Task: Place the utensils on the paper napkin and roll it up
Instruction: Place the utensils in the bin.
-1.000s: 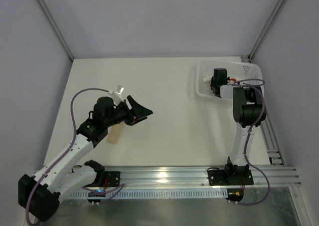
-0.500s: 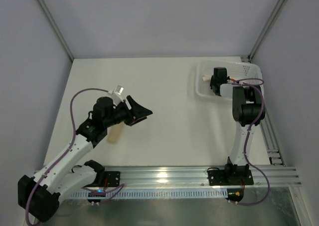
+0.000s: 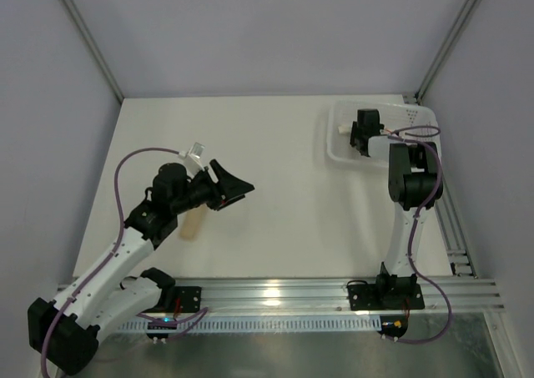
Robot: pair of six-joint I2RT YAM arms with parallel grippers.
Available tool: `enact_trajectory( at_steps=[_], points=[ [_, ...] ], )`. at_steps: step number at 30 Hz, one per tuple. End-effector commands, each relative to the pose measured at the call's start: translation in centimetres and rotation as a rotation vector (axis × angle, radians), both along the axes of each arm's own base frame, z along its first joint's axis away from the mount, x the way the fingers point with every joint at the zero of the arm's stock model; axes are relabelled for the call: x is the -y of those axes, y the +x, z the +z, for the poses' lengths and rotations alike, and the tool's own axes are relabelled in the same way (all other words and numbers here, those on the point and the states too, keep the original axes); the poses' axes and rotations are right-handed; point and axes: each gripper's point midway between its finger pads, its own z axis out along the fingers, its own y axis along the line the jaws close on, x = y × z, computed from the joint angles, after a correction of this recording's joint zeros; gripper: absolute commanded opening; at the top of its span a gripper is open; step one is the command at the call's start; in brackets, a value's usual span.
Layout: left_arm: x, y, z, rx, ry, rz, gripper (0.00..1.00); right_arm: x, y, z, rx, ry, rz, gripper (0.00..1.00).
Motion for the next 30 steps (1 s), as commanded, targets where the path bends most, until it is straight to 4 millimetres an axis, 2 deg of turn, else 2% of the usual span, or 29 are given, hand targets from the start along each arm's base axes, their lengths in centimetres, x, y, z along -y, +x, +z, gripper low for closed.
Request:
enact_trajectory(
  at_steps=[1,7,9,17,19,24,30],
  points=[
    [-0.1,0.0,1.0,0.033,-0.02,0.001,0.62,0.2,-1.4,-0.1,-0.084,-0.049,0.03,0.4],
    [-0.2,-0.1,1.1,0.038,-0.037,0.006,0.62,0.0,-2.5,-0.4,-0.128,-0.067,0.07,0.52],
    [-0.3,-0.2,0.9,0.036,-0.035,0.013,0.62,-0.1,-2.7,-0.3,-0.13,-0.072,0.084,0.59],
    [-0.6,-0.6,1.0,0.036,-0.051,0.025,0.62,-0.7,-3.7,0.5,-0.135,-0.067,0.129,0.61],
    [-0.5,-0.6,0.9,0.034,-0.051,0.022,0.62,-0.6,-4.1,1.1,-0.131,-0.07,0.13,0.7],
    [-0.5,-0.6,1.0,0.039,-0.056,0.021,0.62,-0.7,-4.4,2.4,-0.131,-0.079,0.151,0.79],
    [-0.7,-0.9,1.0,0.043,-0.058,0.021,0.62,-0.8,-4.7,3.8,-0.124,-0.08,0.165,0.79]
  ],
)
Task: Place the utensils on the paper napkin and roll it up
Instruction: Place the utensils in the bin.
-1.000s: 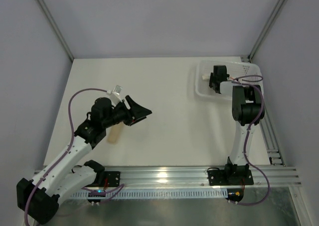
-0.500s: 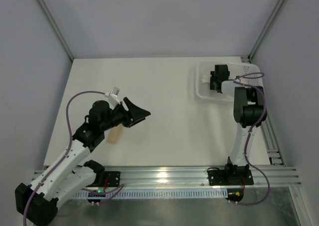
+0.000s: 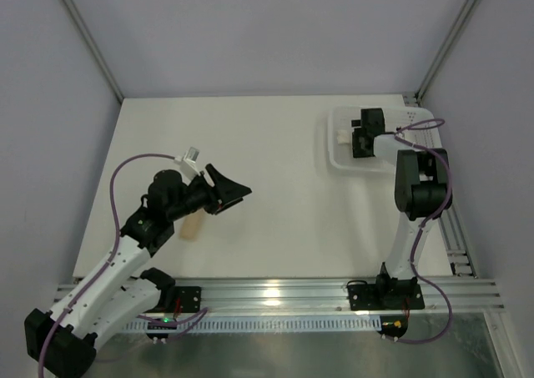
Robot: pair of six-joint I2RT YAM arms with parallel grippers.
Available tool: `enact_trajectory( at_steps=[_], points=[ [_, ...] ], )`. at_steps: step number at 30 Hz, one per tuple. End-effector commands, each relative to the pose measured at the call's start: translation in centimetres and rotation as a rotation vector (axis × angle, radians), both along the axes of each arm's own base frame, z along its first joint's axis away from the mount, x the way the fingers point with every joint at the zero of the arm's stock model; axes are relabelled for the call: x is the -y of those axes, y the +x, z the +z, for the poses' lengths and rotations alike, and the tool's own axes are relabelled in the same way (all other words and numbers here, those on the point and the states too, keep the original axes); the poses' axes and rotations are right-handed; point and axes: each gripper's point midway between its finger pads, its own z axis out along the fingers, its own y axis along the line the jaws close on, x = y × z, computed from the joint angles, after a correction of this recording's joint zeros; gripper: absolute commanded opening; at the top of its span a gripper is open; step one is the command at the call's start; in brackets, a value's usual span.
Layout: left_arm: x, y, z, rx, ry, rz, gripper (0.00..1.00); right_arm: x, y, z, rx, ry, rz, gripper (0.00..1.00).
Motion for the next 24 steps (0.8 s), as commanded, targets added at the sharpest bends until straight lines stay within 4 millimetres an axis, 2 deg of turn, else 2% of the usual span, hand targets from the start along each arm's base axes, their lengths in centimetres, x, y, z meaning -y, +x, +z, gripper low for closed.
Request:
enact_trajectory(
  at_steps=[1,3,7,8,10,11,14,17,20,21,24],
  points=[
    [-0.1,0.0,0.9,0.037,-0.027,0.004,0.62,0.1,-0.8,2.7,0.014,-0.019,0.016,0.79],
    [-0.2,-0.1,0.9,0.04,-0.027,0.007,0.63,0.1,-1.1,2.8,0.003,-0.017,0.014,0.79],
    [-0.3,-0.2,0.9,0.041,-0.026,0.007,0.63,0.0,-1.4,4.2,0.023,-0.015,0.024,0.79],
    [-0.2,-0.2,0.9,0.041,-0.027,0.004,0.63,0.0,-1.2,5.6,0.056,-0.019,0.029,0.78],
    [-0.2,-0.2,0.9,0.042,-0.028,0.004,0.62,0.1,-1.2,6.6,0.079,-0.037,0.039,0.74],
    [-0.2,-0.2,1.0,0.045,-0.029,0.004,0.62,0.1,-0.9,7.8,0.109,-0.041,0.039,0.7],
    [-0.3,-0.3,1.1,0.049,-0.031,0.005,0.63,0.2,-0.6,9.0,0.114,-0.044,0.061,0.65],
    [-0.4,-0.5,0.9,0.048,-0.035,0.008,0.63,0.1,-0.5,9.2,0.119,-0.028,0.064,0.62],
    [-0.4,-0.5,1.0,0.047,-0.038,0.006,0.63,-0.3,0.2,9.1,0.153,-0.002,0.081,0.48],
    [-0.4,-0.5,1.0,0.049,-0.036,0.005,0.63,-0.7,0.5,7.9,0.136,0.017,0.104,0.32],
    [-0.4,-0.6,1.1,0.049,-0.032,0.004,0.63,-1.7,1.7,7.1,0.149,0.061,0.161,0.12]
  ],
)
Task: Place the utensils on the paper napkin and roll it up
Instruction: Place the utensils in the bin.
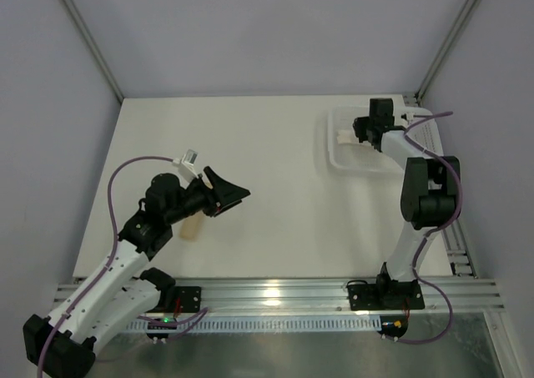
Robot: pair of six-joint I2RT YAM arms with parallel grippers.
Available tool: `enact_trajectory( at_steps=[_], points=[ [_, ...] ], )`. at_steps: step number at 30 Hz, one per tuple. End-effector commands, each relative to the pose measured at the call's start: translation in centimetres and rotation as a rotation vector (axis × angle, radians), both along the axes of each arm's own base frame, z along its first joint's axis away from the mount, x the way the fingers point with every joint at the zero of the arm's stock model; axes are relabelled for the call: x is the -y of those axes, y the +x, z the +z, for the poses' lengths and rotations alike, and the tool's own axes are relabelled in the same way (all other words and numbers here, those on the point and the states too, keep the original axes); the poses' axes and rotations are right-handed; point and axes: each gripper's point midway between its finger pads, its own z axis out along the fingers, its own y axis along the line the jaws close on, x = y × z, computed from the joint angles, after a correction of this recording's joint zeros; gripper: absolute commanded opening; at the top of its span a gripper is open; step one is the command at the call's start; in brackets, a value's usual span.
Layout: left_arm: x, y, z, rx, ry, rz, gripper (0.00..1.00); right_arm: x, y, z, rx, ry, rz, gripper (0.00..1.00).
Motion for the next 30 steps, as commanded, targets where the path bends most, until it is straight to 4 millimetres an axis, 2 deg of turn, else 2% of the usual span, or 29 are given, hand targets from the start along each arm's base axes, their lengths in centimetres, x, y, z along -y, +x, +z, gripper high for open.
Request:
enact_trajectory(
  at_steps=[1,4,7,9,10,11,21,22,24,26,30],
  points=[
    [-0.1,0.0,1.2,0.036,-0.02,0.001,0.63,-1.2,2.3,-0.3,0.054,0.054,0.071,0.04],
    [-0.1,-0.1,1.2,0.037,-0.02,-0.001,0.63,-1.7,3.2,-1.8,0.081,0.068,0.095,0.04],
    [-0.1,-0.2,1.2,0.039,-0.017,-0.007,0.63,-2.2,3.9,-2.5,0.109,0.092,0.111,0.04],
    [-0.1,-0.2,1.3,0.044,-0.016,-0.009,0.63,-3.1,3.9,-3.4,0.112,0.128,0.149,0.04],
    [0.0,-0.1,1.4,0.044,-0.014,-0.013,0.63,-3.2,3.5,-4.3,0.105,0.132,0.147,0.04],
    [0.0,-0.2,1.6,0.05,-0.013,-0.019,0.63,-3.1,3.6,-4.2,0.131,0.139,0.145,0.04],
    [0.1,0.0,1.4,0.051,0.01,-0.033,0.63,-3.5,1.6,-8.4,0.095,0.201,0.116,0.04],
    [0.0,0.0,1.5,0.052,0.009,-0.03,0.63,-3.5,1.7,-8.2,0.107,0.204,0.12,0.03],
    [0.1,0.1,1.5,0.052,0.009,-0.029,0.63,-2.2,2.2,-7.8,0.126,0.204,0.105,0.03],
    [0.1,0.0,1.5,0.052,0.008,-0.032,0.63,-2.2,2.6,-6.9,0.15,0.205,0.109,0.04],
    [0.0,0.1,1.5,0.053,0.008,-0.028,0.63,-1.8,3.2,-4.1,0.203,0.193,0.104,0.04]
  ],
)
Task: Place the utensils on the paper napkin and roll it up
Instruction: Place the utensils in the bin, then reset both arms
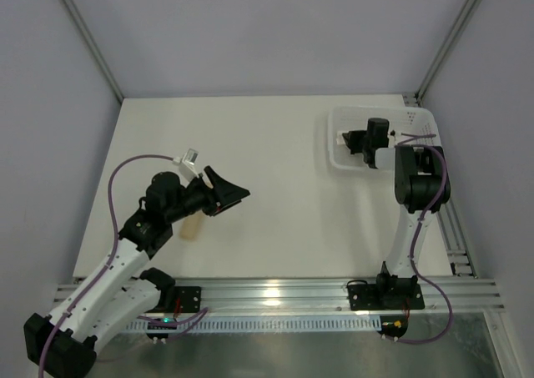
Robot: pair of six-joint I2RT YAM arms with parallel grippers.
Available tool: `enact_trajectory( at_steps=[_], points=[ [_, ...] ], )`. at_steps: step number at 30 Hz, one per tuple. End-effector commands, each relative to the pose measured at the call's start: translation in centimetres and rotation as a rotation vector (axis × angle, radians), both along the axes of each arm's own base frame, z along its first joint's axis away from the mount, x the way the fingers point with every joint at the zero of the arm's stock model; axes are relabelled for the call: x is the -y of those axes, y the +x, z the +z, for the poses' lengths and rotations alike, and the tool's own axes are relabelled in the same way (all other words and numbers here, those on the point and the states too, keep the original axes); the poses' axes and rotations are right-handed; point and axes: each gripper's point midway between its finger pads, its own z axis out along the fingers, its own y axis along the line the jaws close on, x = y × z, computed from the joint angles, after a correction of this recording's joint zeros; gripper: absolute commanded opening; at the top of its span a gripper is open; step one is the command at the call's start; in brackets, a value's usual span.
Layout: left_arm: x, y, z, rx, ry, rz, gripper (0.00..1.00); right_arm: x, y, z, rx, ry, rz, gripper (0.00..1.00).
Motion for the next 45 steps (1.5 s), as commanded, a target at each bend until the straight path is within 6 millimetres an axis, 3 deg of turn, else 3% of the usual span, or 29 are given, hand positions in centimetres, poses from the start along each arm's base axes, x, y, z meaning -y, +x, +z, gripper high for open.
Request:
enact_trajectory(
  at_steps=[1,13,17,18,21,25,34,40,45],
  points=[
    [0.1,0.0,1.8,0.042,-0.016,-0.017,0.63,0.8,1.1,4.4,0.098,-0.013,-0.02,0.04],
    [-0.1,0.1,2.2,0.052,-0.023,0.004,0.63,2.1,2.8,11.4,0.228,-0.043,-0.007,0.04],
    [-0.2,0.1,2.2,0.049,-0.023,0.01,0.63,1.6,2.7,12.7,0.242,-0.052,0.054,0.04],
    [-0.2,0.1,2.2,0.048,-0.022,0.012,0.63,1.2,2.7,14.0,0.261,-0.062,0.087,0.04],
    [-0.3,0.1,1.9,0.036,-0.016,0.018,0.63,0.6,2.0,14.3,0.24,-0.148,0.17,0.04],
    [-0.5,0.1,1.7,0.018,-0.012,0.033,0.63,0.9,0.0,15.5,0.195,-0.297,0.268,0.04],
    [-0.8,0.0,0.5,-0.054,0.001,0.056,0.65,1.2,-6.0,14.4,0.032,-0.537,0.501,0.06],
    [-0.7,0.3,0.6,-0.084,-0.046,0.081,0.66,1.2,-9.5,17.3,0.047,-0.627,0.568,0.18],
    [-0.5,0.7,1.0,-0.098,-0.125,0.112,0.66,-0.4,-12.0,19.4,0.075,-0.645,0.638,0.2]
  ],
)
